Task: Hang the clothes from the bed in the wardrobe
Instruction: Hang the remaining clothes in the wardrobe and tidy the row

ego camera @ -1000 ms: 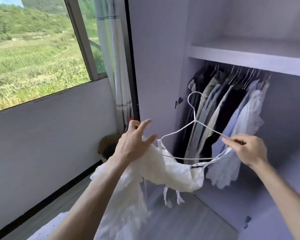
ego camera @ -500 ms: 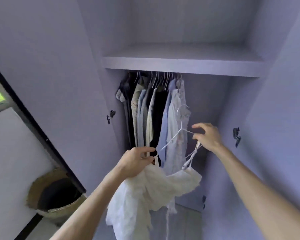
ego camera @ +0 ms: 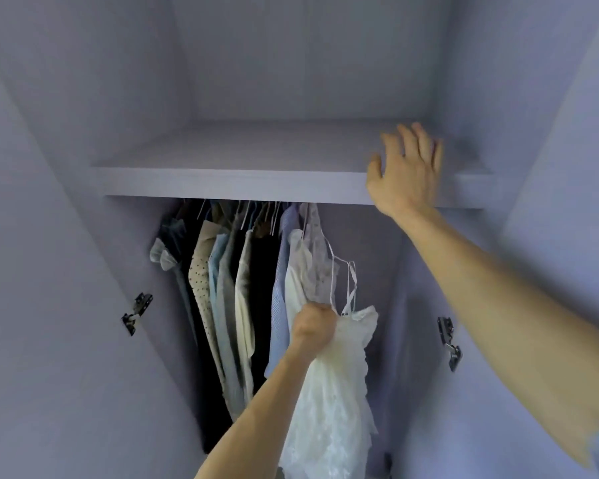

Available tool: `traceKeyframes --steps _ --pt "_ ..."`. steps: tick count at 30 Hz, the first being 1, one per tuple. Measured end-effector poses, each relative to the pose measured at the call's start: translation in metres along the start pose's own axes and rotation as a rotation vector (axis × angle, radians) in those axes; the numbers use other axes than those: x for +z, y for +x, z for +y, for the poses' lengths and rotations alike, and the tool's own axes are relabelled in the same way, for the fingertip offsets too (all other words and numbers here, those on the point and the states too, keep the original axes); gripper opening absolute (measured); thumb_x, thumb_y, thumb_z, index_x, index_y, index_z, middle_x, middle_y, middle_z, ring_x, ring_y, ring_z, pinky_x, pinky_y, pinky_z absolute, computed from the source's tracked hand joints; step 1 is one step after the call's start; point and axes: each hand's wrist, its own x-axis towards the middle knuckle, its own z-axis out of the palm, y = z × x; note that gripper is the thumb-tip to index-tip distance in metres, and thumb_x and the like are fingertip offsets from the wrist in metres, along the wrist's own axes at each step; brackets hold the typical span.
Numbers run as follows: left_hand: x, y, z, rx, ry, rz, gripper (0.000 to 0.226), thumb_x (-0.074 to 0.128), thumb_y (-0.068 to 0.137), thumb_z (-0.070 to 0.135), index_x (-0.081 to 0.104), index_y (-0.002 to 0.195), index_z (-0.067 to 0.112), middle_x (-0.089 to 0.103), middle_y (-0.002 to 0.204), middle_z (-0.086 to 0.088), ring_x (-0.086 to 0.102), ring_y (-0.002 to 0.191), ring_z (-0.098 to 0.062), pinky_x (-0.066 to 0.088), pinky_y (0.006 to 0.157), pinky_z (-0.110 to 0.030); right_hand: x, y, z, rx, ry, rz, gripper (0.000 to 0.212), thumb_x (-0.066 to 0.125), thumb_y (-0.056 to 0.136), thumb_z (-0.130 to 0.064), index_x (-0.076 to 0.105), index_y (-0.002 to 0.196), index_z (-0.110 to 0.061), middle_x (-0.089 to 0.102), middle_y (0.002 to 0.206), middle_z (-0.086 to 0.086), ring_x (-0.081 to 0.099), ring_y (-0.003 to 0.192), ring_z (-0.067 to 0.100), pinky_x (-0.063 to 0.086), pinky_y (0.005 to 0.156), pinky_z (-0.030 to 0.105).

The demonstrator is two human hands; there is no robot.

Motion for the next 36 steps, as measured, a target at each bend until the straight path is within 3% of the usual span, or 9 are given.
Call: traceKeyframes --steps 4,7,10,14,18,25,28,31,36 --pt "0.014 0.047 0.031 0.085 -0.034 0.066 0.03 0.04 0.092 0.008 0.067 0.085 0.021 0.063 0.079 0.001 0.056 0.083 -0.03 0.044 0.071 -0.032 0.037 0.001 0.014 -0.108 -0.078 0.182 0.041 0.036 0.101 -0.03 0.075 0.099 -0.02 0.073 0.104 -0.002 0.057 0.101 0.028 0.035 0.097 0.041" --pt "0.025 0.08 0.052 0.153 -0.083 0.197 0.039 0.038 0.102 0.018 0.063 0.13 0.028 0.071 0.113 -0.005 0.063 0.108 -0.034 0.05 0.09 -0.034 0.045 0.008 0.016 -0.15 -0.114 0.338 0.032 0.044 0.099 -0.028 0.075 0.092 -0.025 0.073 0.097 -0.009 0.059 0.087 0.022 0.033 0.083 0.037" --pt "0.034 0.101 0.063 0.228 -0.128 0.264 0.043 0.037 0.104 0.023 0.051 0.144 0.027 0.074 0.105 -0.007 0.068 0.1 -0.029 0.054 0.088 -0.035 0.051 0.007 0.018 -0.149 -0.125 0.404 0.028 0.047 0.097 -0.027 0.074 0.09 -0.026 0.072 0.095 -0.01 0.058 0.086 0.02 0.034 0.079 0.036" --pt "0.03 0.138 0.08 0.238 -0.115 0.254 0.043 0.039 0.102 0.022 0.054 0.141 0.03 0.074 0.105 -0.008 0.068 0.097 -0.029 0.054 0.08 -0.034 0.056 0.008 0.019 -0.171 -0.157 0.468 0.026 0.047 0.097 -0.028 0.072 0.091 -0.028 0.071 0.098 -0.011 0.057 0.088 0.02 0.033 0.078 0.036" --pt "0.03 0.165 0.08 0.171 -0.062 0.232 0.04 0.04 0.102 0.024 0.059 0.137 0.027 0.069 0.12 -0.012 0.064 0.109 -0.035 0.051 0.085 -0.036 0.06 0.008 0.017 -0.142 -0.171 0.463 0.027 0.045 0.096 -0.029 0.071 0.09 -0.028 0.07 0.099 -0.011 0.058 0.089 0.022 0.032 0.079 0.036" --pt "0.062 0.199 0.057 0.144 -0.057 0.225 0.033 0.044 0.1 0.033 0.067 0.124 0.031 0.072 0.11 -0.007 0.067 0.103 -0.033 0.054 0.079 -0.037 0.059 0.009 0.015 -0.136 -0.156 0.48 0.029 0.043 0.095 -0.031 0.071 0.087 -0.028 0.069 0.096 -0.011 0.057 0.086 0.021 0.033 0.078 0.036" --pt "0.07 0.207 0.055 0.116 -0.114 0.212 0.032 0.042 0.101 0.029 0.071 0.117 0.027 0.072 0.107 -0.009 0.066 0.1 -0.033 0.047 0.074 -0.032 0.06 0.008 0.017 -0.131 -0.167 0.481 0.03 0.043 0.095 -0.031 0.071 0.085 -0.028 0.068 0.094 -0.011 0.056 0.085 0.02 0.032 0.078 0.035" --pt "0.078 0.21 0.066 0.125 -0.138 0.171 0.034 0.042 0.101 0.026 0.068 0.124 0.023 0.071 0.111 -0.012 0.064 0.105 -0.035 0.047 0.079 -0.031 0.06 0.01 0.017 -0.128 -0.173 0.482 0.031 0.042 0.095 -0.032 0.07 0.084 -0.029 0.068 0.094 -0.011 0.056 0.085 0.02 0.031 0.078 0.035" --pt "0.091 0.216 0.071 0.173 0.013 0.077 0.03 0.04 0.1 0.026 0.063 0.118 0.021 0.069 0.106 -0.012 0.061 0.104 -0.034 0.049 0.092 -0.042 0.06 0.01 0.015 -0.12 -0.179 0.482 0.03 0.043 0.095 -0.031 0.07 0.082 -0.029 0.068 0.093 -0.01 0.056 0.084 0.02 0.031 0.078 0.035"
